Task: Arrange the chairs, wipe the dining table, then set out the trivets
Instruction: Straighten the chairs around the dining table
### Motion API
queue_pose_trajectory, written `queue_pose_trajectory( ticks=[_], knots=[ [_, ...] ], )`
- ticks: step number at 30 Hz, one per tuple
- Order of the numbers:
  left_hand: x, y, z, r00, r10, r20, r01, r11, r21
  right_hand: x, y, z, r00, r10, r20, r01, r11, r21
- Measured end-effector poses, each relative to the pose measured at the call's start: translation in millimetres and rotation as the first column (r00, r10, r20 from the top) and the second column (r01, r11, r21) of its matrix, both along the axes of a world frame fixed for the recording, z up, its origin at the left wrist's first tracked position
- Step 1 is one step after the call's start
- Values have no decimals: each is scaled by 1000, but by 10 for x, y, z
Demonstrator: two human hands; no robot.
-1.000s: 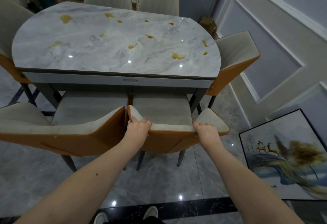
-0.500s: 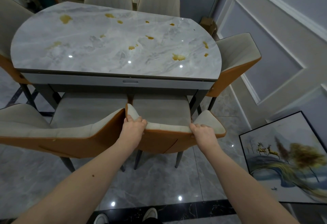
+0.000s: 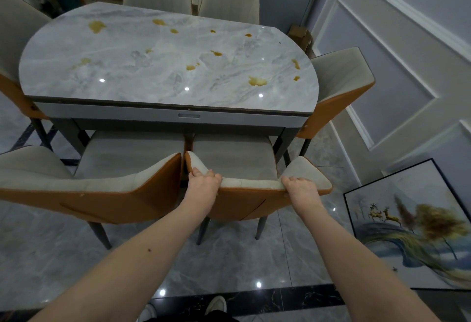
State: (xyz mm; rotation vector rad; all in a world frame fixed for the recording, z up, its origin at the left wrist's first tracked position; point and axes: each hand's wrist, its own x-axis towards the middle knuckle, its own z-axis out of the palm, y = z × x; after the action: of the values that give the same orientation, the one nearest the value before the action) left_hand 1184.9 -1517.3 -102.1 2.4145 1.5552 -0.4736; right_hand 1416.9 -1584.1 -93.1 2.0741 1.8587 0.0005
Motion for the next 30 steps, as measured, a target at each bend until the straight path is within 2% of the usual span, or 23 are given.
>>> queue_pose_trajectory(
  ticks=[7, 13, 18, 21, 24, 27, 30],
  knots=[
    [-52, -7, 4, 999, -12, 37, 12, 1000, -6, -98, 36, -9, 997, -74, 39, 74, 997, -22],
    [-285, -32, 14, 980, -42, 194, 32, 998, 53, -435, 9, 9, 984, -170, 54, 169, 986, 8],
    [-827, 39, 108, 950, -96, 298, 72, 993, 88, -1227, 146, 130, 993, -92, -79, 94, 995, 19],
    [-1360, 92, 223, 939, -78, 336, 47, 994, 99, -1849, 267, 215, 972, -22, -236, 40, 997, 72],
    [-2089, 148, 284, 919, -28, 393, -8, 996, 88, -2544, 350, 299, 910, 32, -413, 41, 985, 167],
    [-2778, 233, 279, 932, -5, 362, -23, 997, 72, -3196, 420, 343, 857, 114, -503, -39, 987, 158],
    [-3343, 338, 221, 964, 35, 263, -45, 999, 29, -3692, 466, 279, 853, 175, -492, -119, 983, 143]
  ],
)
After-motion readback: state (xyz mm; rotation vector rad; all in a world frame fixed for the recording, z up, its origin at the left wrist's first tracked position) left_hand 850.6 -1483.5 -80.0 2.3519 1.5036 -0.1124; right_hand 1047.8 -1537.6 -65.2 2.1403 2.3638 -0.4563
